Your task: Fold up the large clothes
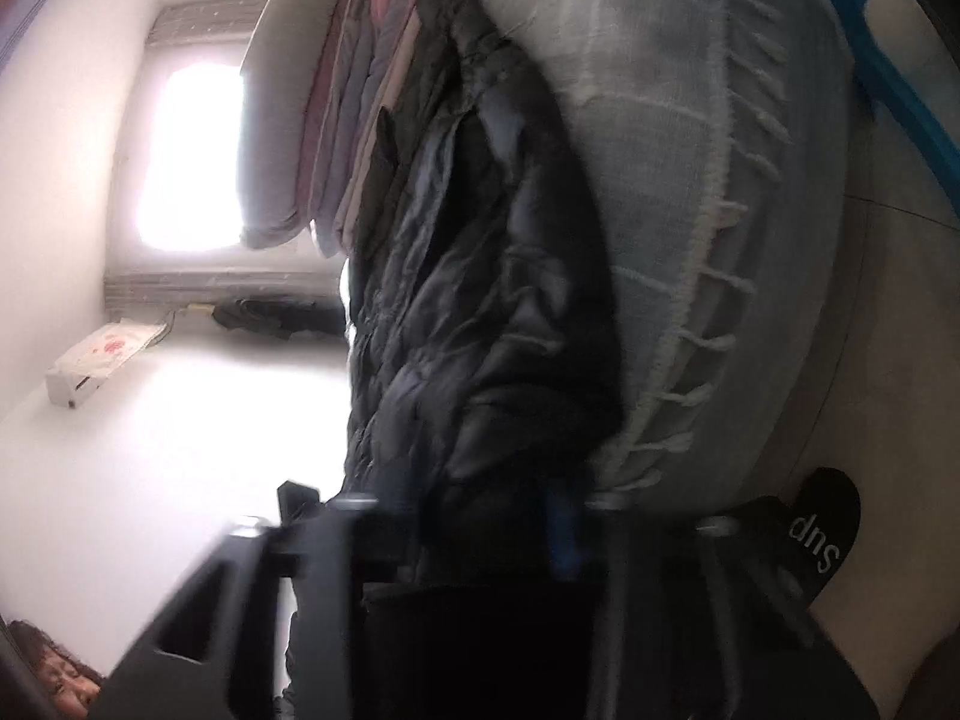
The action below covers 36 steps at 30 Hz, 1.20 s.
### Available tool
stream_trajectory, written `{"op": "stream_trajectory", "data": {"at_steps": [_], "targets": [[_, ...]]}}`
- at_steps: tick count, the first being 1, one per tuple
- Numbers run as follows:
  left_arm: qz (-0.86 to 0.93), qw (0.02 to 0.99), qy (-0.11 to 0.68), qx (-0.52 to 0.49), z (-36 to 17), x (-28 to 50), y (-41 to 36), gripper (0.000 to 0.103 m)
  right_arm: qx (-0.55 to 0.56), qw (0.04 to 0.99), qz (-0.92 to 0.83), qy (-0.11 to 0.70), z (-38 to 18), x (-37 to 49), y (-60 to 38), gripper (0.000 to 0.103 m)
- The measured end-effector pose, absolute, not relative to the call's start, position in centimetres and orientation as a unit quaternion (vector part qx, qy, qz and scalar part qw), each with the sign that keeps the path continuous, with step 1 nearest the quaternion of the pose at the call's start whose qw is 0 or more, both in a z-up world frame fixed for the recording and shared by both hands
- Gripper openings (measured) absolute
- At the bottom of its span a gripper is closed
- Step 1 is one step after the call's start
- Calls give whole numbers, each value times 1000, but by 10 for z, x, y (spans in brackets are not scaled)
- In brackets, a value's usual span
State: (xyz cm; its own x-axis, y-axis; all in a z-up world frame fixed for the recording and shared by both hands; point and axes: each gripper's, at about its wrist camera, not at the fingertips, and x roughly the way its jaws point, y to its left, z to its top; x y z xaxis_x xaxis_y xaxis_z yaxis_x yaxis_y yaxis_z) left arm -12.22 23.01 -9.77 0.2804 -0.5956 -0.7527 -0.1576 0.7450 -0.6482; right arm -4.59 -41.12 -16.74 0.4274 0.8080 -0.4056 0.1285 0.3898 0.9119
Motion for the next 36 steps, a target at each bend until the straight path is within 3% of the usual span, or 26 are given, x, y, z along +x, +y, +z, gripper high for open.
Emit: {"op": "stream_trajectory", "data": {"at_steps": [1,2,3,4,5,11,17,21,24,25,27,29,32,36], "targets": [[-150,732,580,-325,-97,-122,230,57,491,691,247,469,-166,-48,-411,15],[-152,734,577,-325,-97,-122,231,50,486,698,243,466,-165,-51,-410,13],[-152,737,573,-324,-97,-122,232,39,485,701,242,463,-165,-54,-411,13],[-156,737,571,-326,-98,-122,233,21,485,706,241,456,-162,-57,-410,12],[-159,737,567,-332,-97,-123,234,13,487,709,240,450,-159,-60,-411,11],[-182,758,522,-345,-61,-139,235,7,510,722,260,389,-127,-78,-410,8],[-225,773,491,-332,0,-170,235,6,496,737,297,350,-85,-111,-408,8],[-234,770,515,-294,3,-187,227,9,457,748,293,381,-80,-140,-405,8],[-213,750,559,-283,-27,-192,229,11,453,738,260,428,-109,-151,-413,17],[-199,739,575,-290,-43,-192,233,15,459,731,258,434,-114,-154,-417,27],[-187,728,584,-306,-59,-194,239,22,485,710,258,440,-135,-155,-424,34],[-184,723,584,-319,-67,-195,243,36,511,688,273,437,-147,-156,-428,48],[-180,723,580,-330,-74,-200,248,49,532,672,285,428,-156,-150,-431,56],[-177,719,577,-344,-75,-200,250,55,545,660,297,424,-157,-140,-426,63]]}}
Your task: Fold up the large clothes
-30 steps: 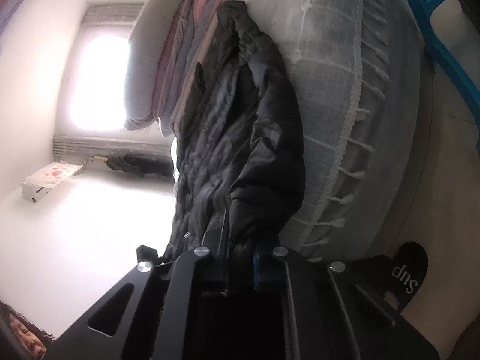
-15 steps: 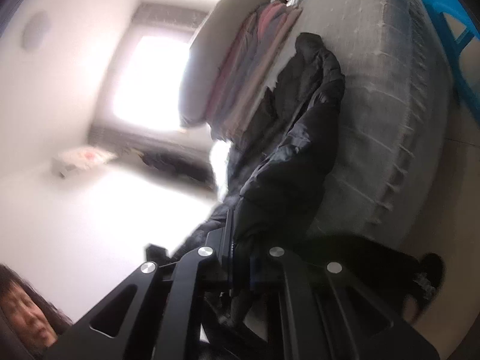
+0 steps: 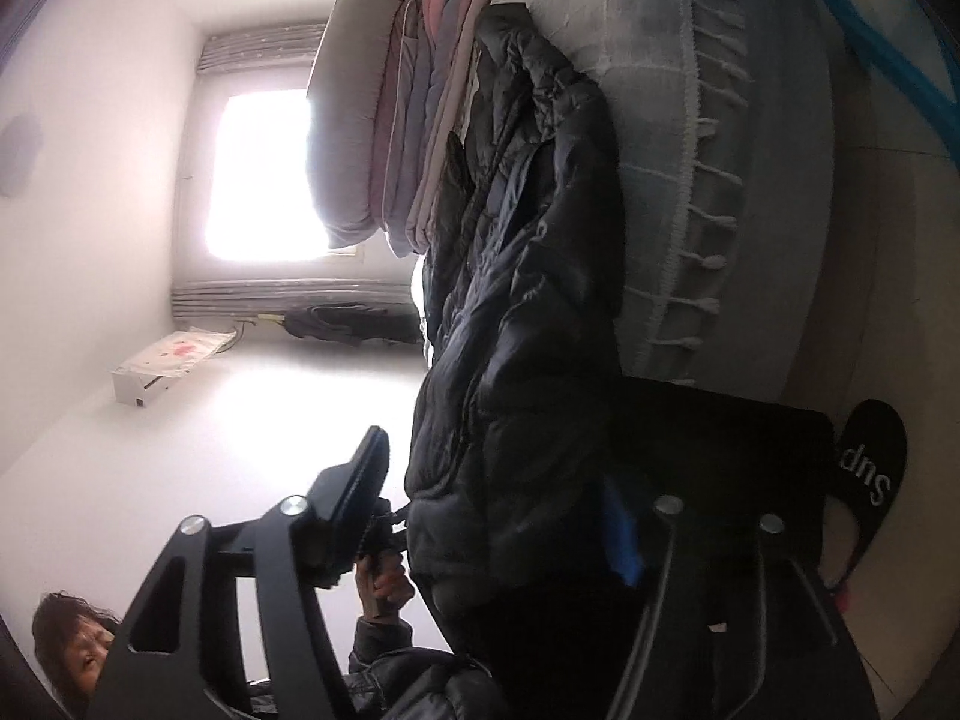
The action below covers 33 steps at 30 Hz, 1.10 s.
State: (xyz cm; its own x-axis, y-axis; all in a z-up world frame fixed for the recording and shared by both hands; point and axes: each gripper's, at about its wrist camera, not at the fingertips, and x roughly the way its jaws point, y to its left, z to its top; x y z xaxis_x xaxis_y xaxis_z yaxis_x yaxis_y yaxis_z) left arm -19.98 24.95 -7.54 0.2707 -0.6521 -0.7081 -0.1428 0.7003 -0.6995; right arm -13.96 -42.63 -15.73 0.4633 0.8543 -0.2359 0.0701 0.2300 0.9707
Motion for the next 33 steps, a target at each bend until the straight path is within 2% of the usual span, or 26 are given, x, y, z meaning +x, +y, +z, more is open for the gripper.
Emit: {"op": "stream_trajectory", "data": {"at_steps": [6,8,14,24,25,26,28,30,31,32,33], "targets": [[-174,717,576,-351,-82,-202,245,57,536,657,295,440,-162,-130,-420,63],[-175,718,575,-353,-82,-203,248,57,532,670,258,448,-165,-139,-432,74],[-175,717,579,-348,-84,-199,249,58,561,670,234,427,-173,-164,-465,78],[-162,715,585,-347,-87,-195,241,61,527,662,318,427,-152,-116,-416,78],[-160,714,586,-348,-89,-195,241,61,514,670,320,429,-148,-115,-410,66],[-157,713,587,-350,-89,-194,241,61,505,674,320,434,-146,-115,-406,47],[-157,715,583,-353,-89,-194,241,61,498,678,322,434,-143,-116,-401,27],[-163,722,573,-351,-85,-195,239,61,489,691,320,425,-139,-122,-399,19],[-168,728,566,-350,-83,-196,238,46,489,695,320,420,-136,-124,-399,18],[-168,730,564,-347,-82,-196,237,22,490,698,317,415,-134,-127,-398,16],[-166,731,565,-345,-82,-197,238,17,491,700,316,410,-132,-130,-398,16]]}}
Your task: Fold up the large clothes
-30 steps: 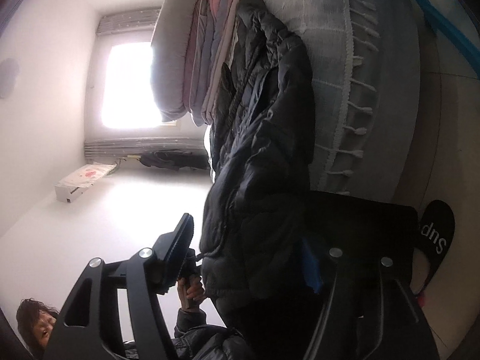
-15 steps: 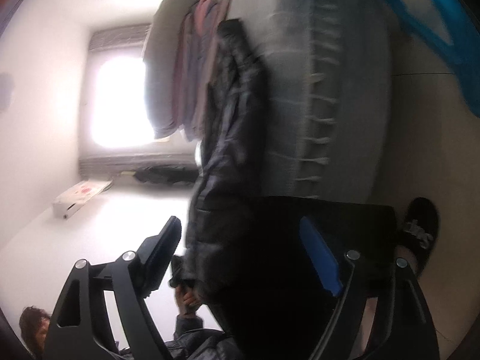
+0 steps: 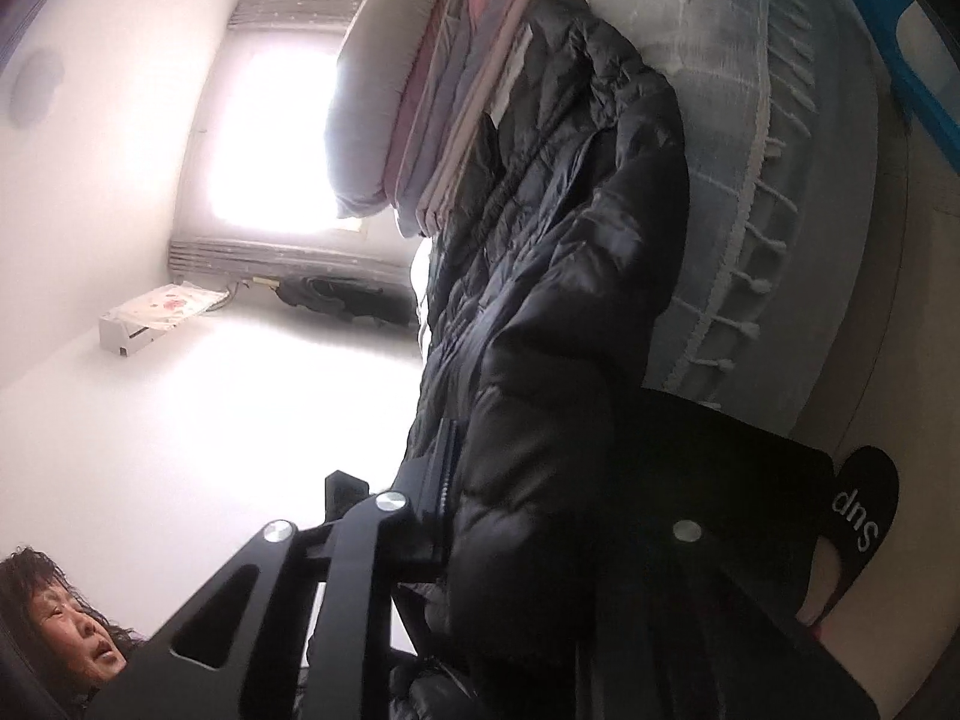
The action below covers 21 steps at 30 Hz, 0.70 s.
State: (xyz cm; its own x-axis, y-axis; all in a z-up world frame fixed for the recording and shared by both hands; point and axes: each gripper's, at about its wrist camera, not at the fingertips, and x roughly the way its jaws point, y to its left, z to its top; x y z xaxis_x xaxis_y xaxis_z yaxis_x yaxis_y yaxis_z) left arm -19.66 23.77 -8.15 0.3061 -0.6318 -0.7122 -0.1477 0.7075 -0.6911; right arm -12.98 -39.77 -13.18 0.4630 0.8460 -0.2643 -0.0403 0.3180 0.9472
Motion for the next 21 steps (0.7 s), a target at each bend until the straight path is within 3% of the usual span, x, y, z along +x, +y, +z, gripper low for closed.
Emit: {"op": "stream_trajectory", "data": {"at_steps": [5,21], "targets": [[-172,752,536,-344,-64,-206,242,8,495,710,319,386,-123,-140,-394,12],[-249,799,458,-298,25,-278,242,8,516,719,364,289,-75,-216,-410,11]]}}
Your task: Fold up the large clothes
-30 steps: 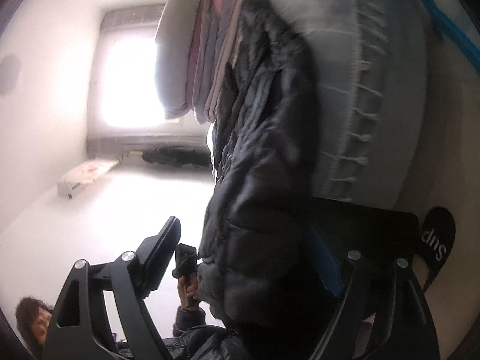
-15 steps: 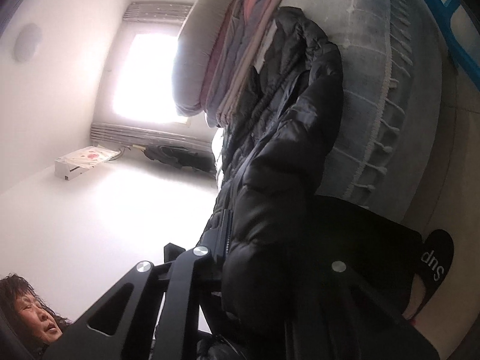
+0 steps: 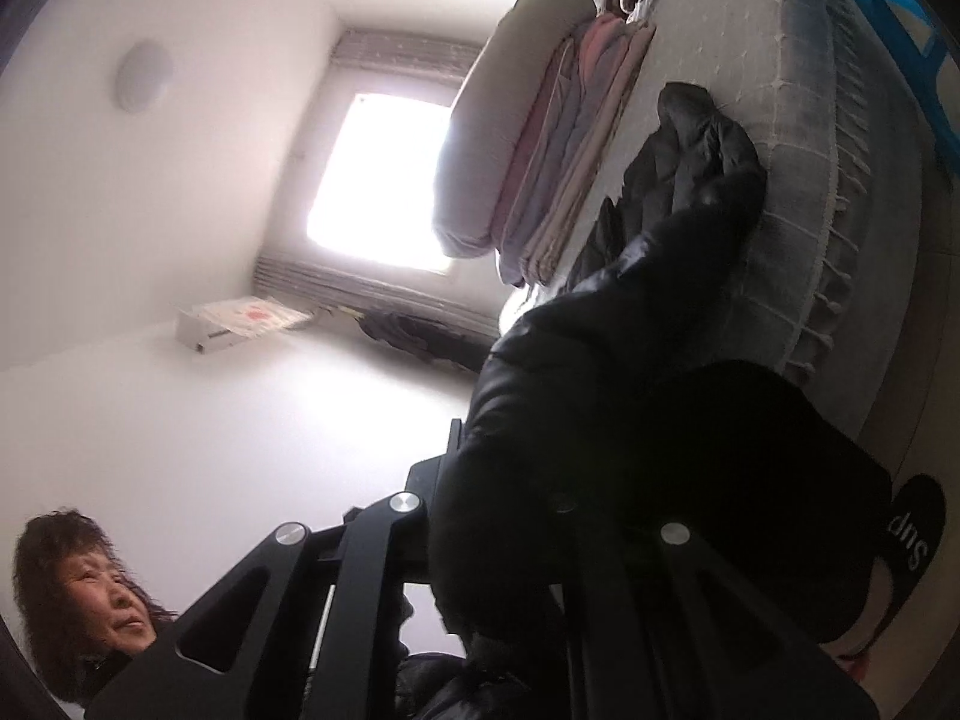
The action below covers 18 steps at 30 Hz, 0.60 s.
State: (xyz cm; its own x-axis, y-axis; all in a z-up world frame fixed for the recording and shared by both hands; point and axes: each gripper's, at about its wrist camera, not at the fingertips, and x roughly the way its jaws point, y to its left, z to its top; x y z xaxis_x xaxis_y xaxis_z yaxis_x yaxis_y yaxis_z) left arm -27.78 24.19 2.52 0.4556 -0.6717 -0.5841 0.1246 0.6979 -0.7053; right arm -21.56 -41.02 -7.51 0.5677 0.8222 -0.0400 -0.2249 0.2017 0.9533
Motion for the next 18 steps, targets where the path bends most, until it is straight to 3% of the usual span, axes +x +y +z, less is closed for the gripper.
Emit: {"op": "stream_trajectory", "data": {"at_steps": [7,12,18], "targets": [[-250,778,469,-334,-4,-288,260,8,568,697,349,262,-99,-228,-427,11],[-270,784,434,-351,25,-260,264,8,563,705,353,247,-72,-197,-431,11],[-274,799,382,-374,65,-169,264,9,568,710,344,235,-43,-101,-437,11]]}}
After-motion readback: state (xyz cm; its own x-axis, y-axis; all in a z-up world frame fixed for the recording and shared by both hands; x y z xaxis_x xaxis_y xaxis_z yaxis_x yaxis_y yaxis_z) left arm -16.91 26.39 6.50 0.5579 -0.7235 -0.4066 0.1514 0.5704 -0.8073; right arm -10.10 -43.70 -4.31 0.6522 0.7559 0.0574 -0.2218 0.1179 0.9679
